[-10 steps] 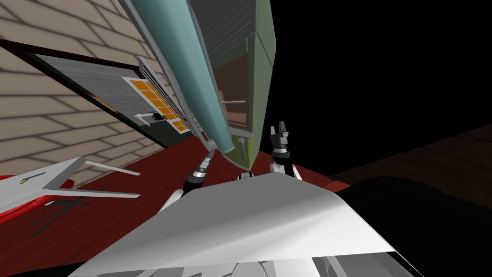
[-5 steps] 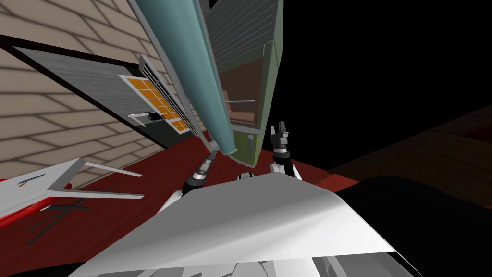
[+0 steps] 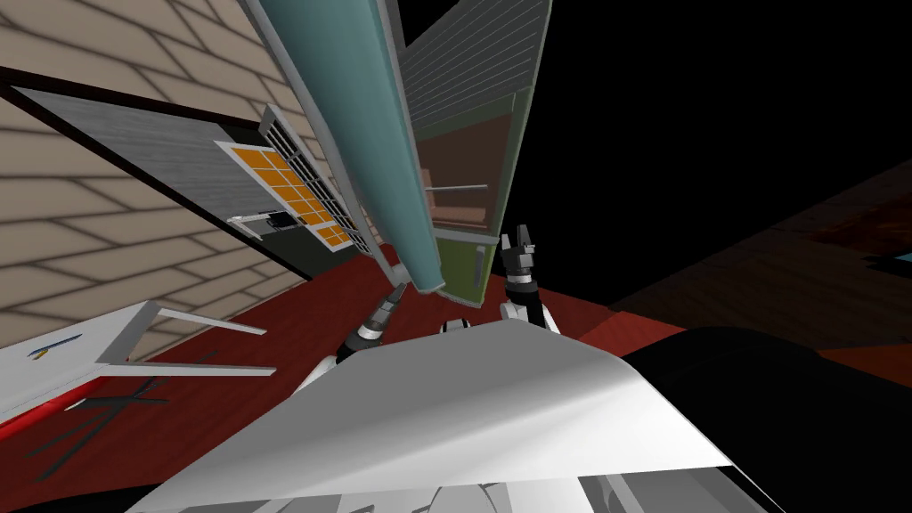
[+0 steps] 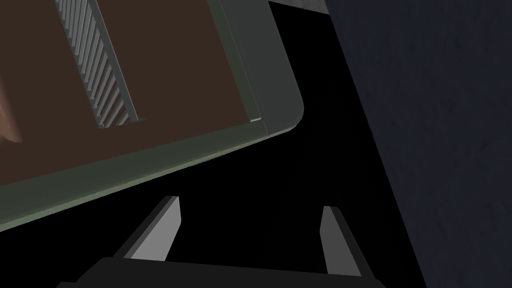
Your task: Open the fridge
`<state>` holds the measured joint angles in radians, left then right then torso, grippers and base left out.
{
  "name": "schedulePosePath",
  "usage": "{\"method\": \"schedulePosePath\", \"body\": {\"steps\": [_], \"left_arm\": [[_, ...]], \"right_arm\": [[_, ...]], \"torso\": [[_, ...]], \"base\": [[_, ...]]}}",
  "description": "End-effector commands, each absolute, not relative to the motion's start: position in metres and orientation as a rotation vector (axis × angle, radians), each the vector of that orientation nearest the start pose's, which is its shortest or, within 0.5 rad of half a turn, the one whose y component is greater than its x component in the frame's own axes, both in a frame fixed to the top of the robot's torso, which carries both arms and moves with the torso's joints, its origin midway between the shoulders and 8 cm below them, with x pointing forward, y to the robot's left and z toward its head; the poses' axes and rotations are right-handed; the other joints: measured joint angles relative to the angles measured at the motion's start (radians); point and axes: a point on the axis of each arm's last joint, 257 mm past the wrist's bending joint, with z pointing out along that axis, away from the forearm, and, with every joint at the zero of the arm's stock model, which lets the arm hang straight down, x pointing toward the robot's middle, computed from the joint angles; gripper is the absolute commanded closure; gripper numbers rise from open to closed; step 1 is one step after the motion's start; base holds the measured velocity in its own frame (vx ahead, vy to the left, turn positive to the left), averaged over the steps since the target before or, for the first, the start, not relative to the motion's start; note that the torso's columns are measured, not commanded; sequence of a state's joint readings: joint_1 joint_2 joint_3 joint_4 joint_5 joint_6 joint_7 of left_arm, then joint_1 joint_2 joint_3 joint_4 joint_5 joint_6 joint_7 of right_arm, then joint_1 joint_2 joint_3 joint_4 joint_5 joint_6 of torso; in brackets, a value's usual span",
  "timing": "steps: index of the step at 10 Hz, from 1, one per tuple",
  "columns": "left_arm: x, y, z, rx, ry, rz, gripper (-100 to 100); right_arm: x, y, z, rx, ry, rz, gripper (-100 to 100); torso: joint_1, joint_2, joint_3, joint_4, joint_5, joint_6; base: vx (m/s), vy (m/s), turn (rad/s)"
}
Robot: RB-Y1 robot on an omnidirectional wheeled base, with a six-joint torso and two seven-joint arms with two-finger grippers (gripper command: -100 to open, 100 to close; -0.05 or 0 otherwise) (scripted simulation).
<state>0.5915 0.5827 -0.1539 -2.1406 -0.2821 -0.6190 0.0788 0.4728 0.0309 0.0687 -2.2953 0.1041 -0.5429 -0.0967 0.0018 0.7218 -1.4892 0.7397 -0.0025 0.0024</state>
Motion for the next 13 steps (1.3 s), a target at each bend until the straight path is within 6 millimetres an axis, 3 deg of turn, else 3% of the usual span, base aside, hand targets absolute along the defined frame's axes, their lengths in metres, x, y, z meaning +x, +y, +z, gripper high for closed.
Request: {"method": "schedulePosePath", "body": {"steps": [1,8,9,10,13], "left_arm": [[0.306,0.16,-0.097,-0.117,1.34,-1.348,100],[0.278,0.139,-0.094,-0.05,1.36,-1.446,100],[0.278,0.142,-0.104,-0.07,1.385,-1.432,100],[0.271,0.136,-0.102,-0.045,1.384,-1.461,100],[0.259,0.129,-0.1,-0.006,1.389,-1.505,100]], "right_arm": [[0.339,-0.242,0.048,0.589,0.569,1.424,0],[0.339,-0.242,0.048,0.589,0.569,1.424,0],[0.339,-0.242,0.048,0.589,0.569,1.424,0],[0.339,-0.242,0.048,0.59,0.569,1.424,0],[0.339,-0.242,0.048,0.59,0.569,1.424,0]], "torso": [[-0.003,-0.001,-0.001,-0.001,-0.001,0.001],[0.0,0.002,-0.001,0.002,0.0,0.0],[0.0,0.003,0.0,0.001,0.0,0.0],[-0.012,0.005,0.004,-0.003,-0.001,0.0],[0.0,0.004,0.004,-0.002,0.002,-0.001]], "base": [[-0.006,0.348,-0.108],[-0.006,0.264,-0.067],[-0.022,0.168,-0.011],[-0.002,0.205,-0.076],[0.048,0.256,-0.092]]}}
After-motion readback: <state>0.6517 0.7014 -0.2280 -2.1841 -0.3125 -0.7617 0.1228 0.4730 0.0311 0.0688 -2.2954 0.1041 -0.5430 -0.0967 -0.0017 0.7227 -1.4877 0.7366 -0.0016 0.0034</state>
